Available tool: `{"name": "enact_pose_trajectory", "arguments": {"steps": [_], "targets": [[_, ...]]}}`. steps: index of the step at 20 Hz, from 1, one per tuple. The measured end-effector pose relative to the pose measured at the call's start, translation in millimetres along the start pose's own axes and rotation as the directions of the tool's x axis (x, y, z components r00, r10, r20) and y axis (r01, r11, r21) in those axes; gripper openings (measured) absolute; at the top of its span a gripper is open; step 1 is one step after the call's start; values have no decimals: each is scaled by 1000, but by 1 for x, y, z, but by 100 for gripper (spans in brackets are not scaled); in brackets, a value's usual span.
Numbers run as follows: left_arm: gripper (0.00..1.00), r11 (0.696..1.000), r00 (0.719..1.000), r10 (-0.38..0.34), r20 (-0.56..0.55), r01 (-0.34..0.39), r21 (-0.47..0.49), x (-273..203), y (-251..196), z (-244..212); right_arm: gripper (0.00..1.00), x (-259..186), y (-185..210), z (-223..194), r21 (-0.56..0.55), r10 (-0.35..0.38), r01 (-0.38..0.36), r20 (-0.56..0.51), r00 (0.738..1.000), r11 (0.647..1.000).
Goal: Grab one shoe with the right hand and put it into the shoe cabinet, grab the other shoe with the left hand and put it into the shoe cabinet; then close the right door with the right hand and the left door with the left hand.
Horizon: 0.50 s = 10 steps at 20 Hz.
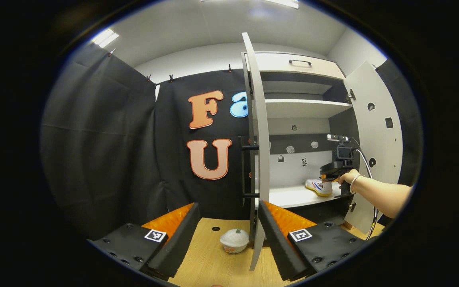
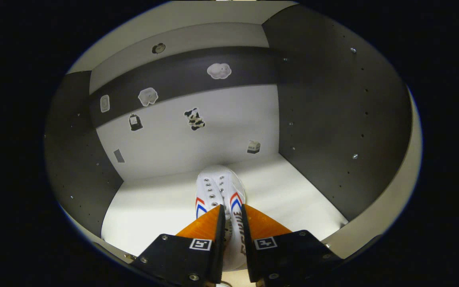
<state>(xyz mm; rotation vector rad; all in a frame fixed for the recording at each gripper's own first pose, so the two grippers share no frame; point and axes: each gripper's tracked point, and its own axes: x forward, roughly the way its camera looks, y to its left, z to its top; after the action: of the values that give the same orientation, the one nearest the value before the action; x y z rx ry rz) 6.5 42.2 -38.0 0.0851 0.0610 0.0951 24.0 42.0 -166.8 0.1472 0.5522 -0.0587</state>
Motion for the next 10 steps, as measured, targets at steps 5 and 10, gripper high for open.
{"name": "enact_pose_trajectory", "arguments": {"steps": [5, 10], "targets": [[93, 999, 999, -49, -22, 49, -19, -6, -25, -9, 55, -65, -2, -1, -34, 65, -63, 59, 996, 997], [93, 993, 989, -121, -82, 121, -4, -15, -64, -40, 85, -145, -10, -32, -56, 116, -110, 117, 986, 992]]}}
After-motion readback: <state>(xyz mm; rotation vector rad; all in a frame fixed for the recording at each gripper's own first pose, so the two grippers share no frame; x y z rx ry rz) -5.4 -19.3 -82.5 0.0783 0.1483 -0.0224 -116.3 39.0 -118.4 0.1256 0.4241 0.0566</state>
